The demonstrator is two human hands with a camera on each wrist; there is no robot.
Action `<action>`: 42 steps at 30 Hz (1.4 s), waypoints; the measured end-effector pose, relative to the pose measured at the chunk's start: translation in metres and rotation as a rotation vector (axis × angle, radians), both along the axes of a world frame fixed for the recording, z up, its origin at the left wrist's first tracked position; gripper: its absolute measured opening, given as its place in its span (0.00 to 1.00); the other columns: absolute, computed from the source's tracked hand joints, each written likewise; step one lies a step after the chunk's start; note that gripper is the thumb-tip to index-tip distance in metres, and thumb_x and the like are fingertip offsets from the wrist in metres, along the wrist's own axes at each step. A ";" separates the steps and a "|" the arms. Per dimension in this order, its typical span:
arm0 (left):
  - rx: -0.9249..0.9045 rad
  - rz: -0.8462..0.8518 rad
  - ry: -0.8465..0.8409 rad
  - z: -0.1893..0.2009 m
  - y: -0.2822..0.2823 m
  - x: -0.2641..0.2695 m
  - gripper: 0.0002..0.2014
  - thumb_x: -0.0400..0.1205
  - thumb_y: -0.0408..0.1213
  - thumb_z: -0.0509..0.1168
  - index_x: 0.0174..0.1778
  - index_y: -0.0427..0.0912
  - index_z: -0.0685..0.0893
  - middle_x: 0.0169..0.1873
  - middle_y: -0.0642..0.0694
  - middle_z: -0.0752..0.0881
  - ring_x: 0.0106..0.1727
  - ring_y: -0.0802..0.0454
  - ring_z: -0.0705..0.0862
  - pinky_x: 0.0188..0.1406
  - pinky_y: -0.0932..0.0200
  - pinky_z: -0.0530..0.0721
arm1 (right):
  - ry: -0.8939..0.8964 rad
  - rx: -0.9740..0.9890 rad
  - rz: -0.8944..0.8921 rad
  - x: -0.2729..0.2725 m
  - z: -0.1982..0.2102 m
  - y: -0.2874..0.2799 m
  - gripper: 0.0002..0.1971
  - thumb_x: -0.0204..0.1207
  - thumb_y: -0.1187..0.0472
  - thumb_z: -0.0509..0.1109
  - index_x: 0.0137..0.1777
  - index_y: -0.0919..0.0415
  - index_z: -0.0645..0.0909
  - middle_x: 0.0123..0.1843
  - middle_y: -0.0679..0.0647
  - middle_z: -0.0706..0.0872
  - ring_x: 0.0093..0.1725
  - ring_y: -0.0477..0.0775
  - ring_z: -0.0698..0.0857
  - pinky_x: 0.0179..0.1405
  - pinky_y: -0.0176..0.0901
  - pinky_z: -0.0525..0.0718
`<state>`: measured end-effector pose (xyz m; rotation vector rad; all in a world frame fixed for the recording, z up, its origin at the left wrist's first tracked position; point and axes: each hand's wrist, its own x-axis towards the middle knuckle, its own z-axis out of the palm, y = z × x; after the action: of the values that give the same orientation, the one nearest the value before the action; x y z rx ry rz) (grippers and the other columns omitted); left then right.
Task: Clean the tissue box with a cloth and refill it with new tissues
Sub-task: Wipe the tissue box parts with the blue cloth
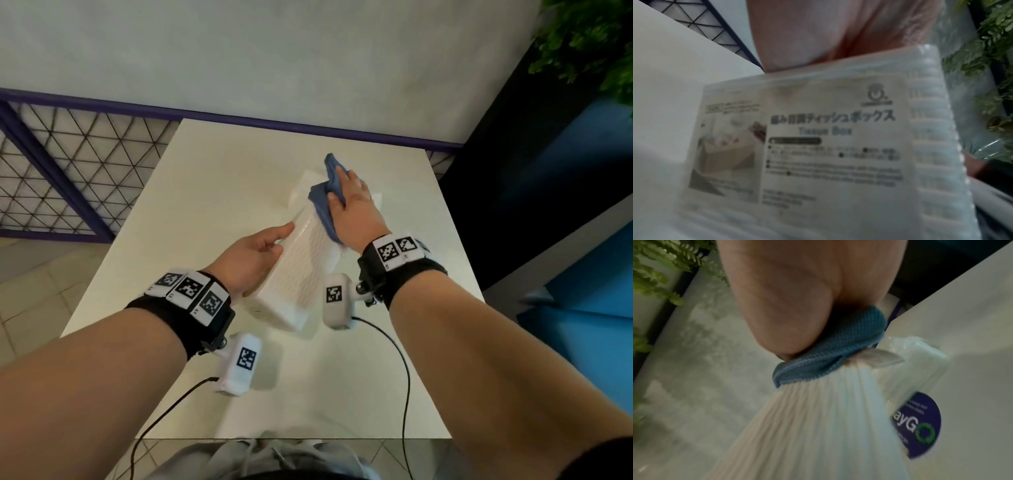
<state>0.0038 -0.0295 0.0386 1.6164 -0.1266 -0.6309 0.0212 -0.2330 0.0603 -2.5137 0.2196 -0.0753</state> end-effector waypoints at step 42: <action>-0.027 0.130 -0.009 0.017 0.000 0.005 0.22 0.84 0.32 0.59 0.74 0.51 0.76 0.65 0.40 0.84 0.66 0.42 0.82 0.73 0.40 0.73 | -0.106 0.092 0.192 -0.035 0.000 0.040 0.28 0.85 0.58 0.56 0.83 0.50 0.54 0.87 0.52 0.51 0.86 0.57 0.46 0.85 0.57 0.50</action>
<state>0.0090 -0.0291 0.0556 1.5874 -0.0363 -0.5200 -0.0143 -0.1928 0.0600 -2.4177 -0.0602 -0.1173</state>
